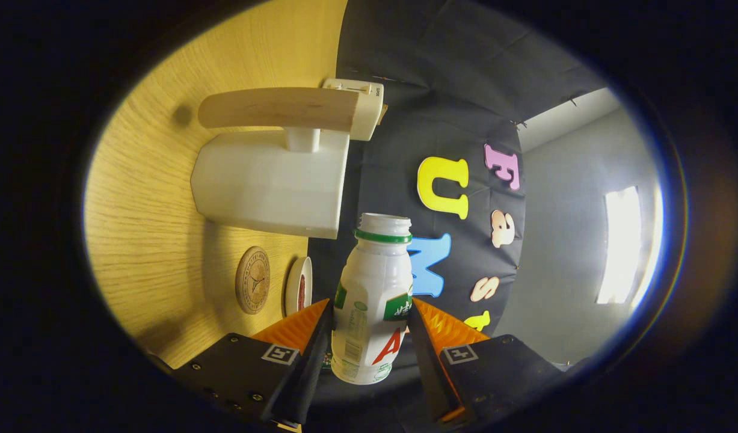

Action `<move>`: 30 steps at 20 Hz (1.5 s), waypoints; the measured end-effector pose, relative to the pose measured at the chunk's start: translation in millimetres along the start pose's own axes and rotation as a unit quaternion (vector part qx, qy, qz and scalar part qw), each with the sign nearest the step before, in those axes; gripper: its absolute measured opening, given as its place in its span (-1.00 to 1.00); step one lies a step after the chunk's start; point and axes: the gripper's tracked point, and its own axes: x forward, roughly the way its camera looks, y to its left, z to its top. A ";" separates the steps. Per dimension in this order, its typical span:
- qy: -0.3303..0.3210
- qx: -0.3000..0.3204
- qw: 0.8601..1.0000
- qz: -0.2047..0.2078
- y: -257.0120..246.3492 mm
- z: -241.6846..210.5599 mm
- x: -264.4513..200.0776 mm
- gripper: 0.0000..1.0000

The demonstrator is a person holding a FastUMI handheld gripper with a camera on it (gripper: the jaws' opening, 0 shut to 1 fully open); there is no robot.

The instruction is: Take the bottle from table, then pour the juice into the cup, finally place the bottle on the coaster

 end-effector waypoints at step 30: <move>0.006 -0.018 1.000 0.012 -12.6 10.4 18.9 0.33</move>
